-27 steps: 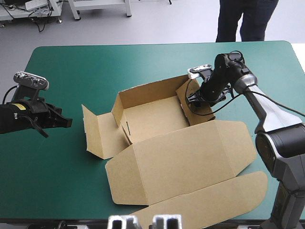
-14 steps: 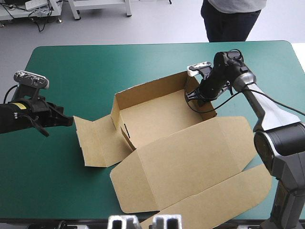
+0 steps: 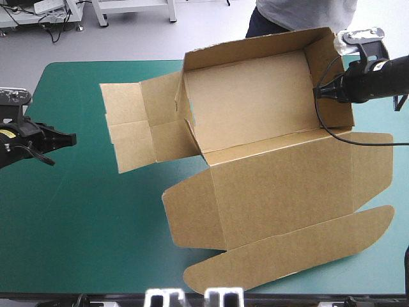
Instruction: Fold the box
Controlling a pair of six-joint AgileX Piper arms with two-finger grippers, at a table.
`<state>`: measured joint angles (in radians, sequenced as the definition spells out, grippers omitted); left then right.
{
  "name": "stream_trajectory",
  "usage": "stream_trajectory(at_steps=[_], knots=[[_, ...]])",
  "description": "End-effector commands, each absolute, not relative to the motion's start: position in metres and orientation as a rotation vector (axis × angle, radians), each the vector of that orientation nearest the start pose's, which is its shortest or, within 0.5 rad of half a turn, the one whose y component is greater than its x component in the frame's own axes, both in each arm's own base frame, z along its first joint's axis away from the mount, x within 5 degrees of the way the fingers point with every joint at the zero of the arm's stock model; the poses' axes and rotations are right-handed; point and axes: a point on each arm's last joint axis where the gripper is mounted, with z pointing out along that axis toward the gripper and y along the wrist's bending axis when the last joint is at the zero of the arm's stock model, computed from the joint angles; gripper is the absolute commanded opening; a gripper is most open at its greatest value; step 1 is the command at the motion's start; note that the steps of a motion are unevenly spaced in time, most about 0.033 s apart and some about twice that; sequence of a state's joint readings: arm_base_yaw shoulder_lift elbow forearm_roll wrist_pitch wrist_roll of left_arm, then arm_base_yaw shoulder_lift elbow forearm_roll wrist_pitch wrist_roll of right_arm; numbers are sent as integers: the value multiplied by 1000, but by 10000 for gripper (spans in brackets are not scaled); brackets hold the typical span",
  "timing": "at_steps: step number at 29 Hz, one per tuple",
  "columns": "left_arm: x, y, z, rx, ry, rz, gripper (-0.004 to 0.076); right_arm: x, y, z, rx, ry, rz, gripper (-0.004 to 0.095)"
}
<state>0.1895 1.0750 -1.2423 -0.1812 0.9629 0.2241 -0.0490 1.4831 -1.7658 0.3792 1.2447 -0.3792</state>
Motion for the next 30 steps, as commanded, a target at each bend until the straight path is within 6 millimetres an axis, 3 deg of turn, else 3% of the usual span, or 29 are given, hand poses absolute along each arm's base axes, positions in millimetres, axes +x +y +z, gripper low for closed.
stream_trajectory(at_steps=[1,3,6,10,18,21,30], knots=[[218,22,423,10,2187,-93,157,270,26,484,-431,2210,392,-21],[231,24,413,25,2229,-115,251,265,29,480,-452,2205,437,-20],[244,24,401,25,2272,-160,304,264,30,470,-453,2236,457,-20],[254,12,384,101,2268,-344,305,261,32,459,-475,2251,500,-20],[258,-9,356,221,2203,-680,305,261,36,459,-493,2231,546,-20],[256,-16,358,268,2167,-780,306,261,35,459,-495,2229,542,-20],[241,-40,389,425,1854,-1239,342,266,27,457,-431,2241,426,-20]])
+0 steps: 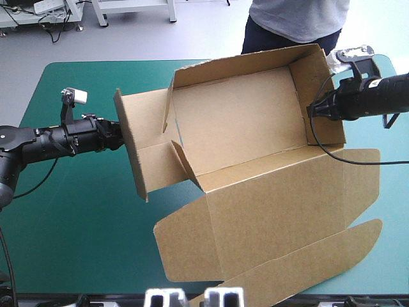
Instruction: Fold the box
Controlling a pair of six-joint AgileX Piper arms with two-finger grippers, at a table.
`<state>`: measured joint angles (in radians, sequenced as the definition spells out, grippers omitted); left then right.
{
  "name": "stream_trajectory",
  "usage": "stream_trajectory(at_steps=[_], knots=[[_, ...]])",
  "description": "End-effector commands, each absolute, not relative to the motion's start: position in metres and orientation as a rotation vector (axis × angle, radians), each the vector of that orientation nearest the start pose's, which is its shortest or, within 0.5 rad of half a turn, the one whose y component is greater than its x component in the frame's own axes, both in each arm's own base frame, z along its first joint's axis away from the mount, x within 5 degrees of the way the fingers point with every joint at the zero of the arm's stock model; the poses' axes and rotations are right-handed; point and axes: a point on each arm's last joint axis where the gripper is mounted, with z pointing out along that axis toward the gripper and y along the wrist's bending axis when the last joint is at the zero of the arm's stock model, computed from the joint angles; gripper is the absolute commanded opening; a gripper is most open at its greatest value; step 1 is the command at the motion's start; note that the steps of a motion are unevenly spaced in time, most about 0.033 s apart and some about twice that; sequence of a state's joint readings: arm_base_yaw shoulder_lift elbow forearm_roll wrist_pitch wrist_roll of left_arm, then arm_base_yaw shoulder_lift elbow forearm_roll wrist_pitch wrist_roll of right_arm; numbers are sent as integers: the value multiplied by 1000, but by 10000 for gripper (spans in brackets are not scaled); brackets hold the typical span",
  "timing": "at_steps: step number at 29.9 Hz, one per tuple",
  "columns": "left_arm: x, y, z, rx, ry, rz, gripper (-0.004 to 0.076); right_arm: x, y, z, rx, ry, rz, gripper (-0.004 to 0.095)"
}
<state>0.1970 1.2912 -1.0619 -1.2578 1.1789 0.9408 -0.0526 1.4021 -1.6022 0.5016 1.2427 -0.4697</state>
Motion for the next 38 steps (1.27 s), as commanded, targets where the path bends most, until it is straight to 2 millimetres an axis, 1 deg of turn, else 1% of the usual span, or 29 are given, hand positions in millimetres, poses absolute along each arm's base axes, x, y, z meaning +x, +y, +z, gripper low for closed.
stream_trajectory(at_steps=[1,7,9,15,18,20,22,25,31,38], knots=[[239,-41,391,439,1833,-1273,351,267,27,457,-425,2236,424,-20],[239,-43,394,427,1806,-1300,361,268,32,459,-419,2211,436,-19],[239,-47,394,440,1804,-1316,361,269,35,460,-413,2195,432,-19],[233,-70,399,511,1747,-1414,379,278,46,456,-398,2193,441,-19],[232,-77,402,538,1717,-1439,423,283,54,451,-408,2205,449,-18],[231,-77,405,548,1711,-1434,461,287,60,448,-403,2210,449,-18],[231,-77,407,547,1708,-1435,482,289,65,447,-400,2209,447,-19],[231,-77,408,545,1711,-1436,484,292,77,445,-405,2199,445,-18],[231,-77,408,548,1714,-1433,484,298,98,436,-420,2218,358,-18],[231,-77,418,568,1717,-1403,485,306,117,426,-414,2229,340,-19]])
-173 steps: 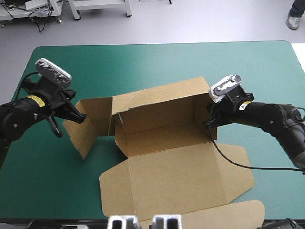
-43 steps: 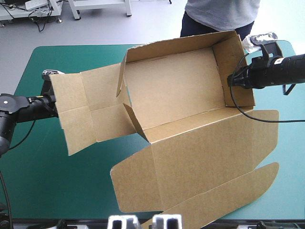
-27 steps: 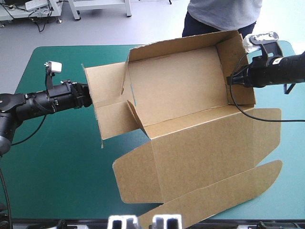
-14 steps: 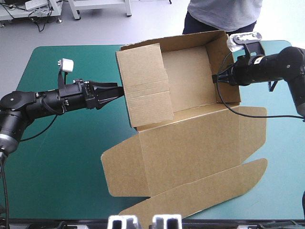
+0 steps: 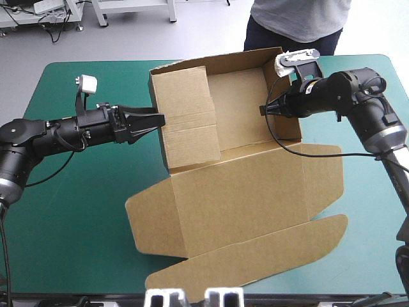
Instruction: Fold the box
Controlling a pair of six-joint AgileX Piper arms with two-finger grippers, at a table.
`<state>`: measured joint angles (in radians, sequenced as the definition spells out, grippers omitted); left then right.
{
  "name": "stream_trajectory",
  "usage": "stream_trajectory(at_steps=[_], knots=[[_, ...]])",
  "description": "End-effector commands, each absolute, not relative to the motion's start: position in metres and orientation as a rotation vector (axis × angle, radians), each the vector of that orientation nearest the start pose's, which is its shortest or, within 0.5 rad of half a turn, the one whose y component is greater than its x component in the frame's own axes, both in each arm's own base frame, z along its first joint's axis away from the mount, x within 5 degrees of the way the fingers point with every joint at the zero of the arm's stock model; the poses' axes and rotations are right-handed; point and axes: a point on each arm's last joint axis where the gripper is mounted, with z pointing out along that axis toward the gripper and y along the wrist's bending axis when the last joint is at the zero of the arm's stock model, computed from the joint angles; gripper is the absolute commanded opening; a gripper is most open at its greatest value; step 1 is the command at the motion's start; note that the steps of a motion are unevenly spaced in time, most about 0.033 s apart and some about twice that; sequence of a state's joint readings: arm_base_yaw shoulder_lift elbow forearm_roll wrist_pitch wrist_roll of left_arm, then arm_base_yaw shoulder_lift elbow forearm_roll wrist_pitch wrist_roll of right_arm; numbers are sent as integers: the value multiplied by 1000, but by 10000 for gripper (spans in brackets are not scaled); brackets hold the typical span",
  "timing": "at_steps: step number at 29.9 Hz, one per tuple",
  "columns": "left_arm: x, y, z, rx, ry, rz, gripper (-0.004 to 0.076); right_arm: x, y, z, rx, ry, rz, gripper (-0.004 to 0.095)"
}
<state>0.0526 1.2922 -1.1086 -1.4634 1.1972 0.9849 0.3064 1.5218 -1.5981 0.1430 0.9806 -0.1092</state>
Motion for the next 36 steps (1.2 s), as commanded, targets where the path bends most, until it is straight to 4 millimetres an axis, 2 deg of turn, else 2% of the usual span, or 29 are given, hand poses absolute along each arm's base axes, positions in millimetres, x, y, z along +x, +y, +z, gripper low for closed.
stream_trajectory(at_steps=[1,5,8,15,19,24,30,33,36], knots=[[231,-77,419,571,1729,-1397,491,307,119,424,-415,2234,346,-18],[234,-74,412,575,1871,-1263,504,308,121,425,-405,2219,369,-18],[242,-68,404,494,1975,-1131,505,308,122,426,-393,2210,381,-18],[255,-58,398,298,2048,-978,504,309,122,426,-371,2208,396,-18],[257,-57,395,259,2075,-933,503,308,126,427,-367,2202,437,-18],[258,-68,391,246,2121,-900,503,305,145,426,-381,2180,429,-18],[262,-77,378,197,2229,-806,503,307,168,412,-408,2221,425,-18],[264,-73,373,100,2289,-748,453,309,171,406,-400,2249,443,-19],[266,-72,374,76,2274,-739,314,311,173,398,-407,2294,439,-19]])
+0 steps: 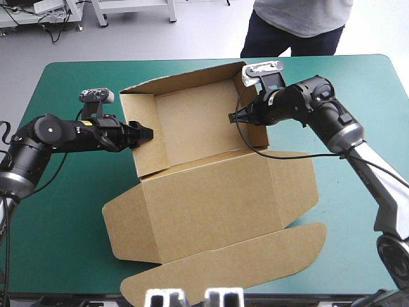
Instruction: Fold the box
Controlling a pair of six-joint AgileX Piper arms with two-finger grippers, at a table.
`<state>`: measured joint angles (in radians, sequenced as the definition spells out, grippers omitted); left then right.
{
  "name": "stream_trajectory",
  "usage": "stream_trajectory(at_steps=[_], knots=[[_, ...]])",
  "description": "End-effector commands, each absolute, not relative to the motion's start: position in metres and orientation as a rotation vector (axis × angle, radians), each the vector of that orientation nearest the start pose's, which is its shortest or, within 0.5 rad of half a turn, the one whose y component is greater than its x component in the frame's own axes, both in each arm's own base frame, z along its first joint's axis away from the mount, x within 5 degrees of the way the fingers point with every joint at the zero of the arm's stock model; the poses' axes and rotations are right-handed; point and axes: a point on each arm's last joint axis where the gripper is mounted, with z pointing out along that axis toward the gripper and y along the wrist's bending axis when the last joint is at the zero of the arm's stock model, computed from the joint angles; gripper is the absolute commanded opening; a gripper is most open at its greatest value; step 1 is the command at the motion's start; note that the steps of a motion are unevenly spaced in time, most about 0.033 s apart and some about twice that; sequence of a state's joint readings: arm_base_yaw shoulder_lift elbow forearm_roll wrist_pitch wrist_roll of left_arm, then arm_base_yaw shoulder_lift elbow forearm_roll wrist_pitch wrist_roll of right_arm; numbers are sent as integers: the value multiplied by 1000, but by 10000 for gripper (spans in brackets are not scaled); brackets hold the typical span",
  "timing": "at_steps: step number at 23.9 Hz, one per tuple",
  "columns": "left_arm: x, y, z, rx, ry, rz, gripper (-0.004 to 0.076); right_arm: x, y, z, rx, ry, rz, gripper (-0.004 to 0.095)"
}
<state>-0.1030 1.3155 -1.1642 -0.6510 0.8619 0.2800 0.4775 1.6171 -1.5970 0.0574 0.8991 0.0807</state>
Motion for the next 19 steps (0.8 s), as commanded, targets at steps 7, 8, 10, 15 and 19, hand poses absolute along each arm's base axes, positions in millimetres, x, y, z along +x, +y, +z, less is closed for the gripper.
stream_trajectory(at_steps=[7,8,10,15,19], knots=[[268,-83,373,184,2237,-789,-10,312,174,391,-419,2343,440,-19],[269,-85,370,195,2251,-789,-10,311,174,390,-425,2356,436,-19],[275,-90,360,216,2298,-796,-10,309,172,387,-445,2399,398,-19],[292,-107,321,273,2473,-845,-10,309,168,364,-501,2579,289,-19],[301,-124,300,398,2636,-851,-10,319,174,340,-517,2685,256,-19]])
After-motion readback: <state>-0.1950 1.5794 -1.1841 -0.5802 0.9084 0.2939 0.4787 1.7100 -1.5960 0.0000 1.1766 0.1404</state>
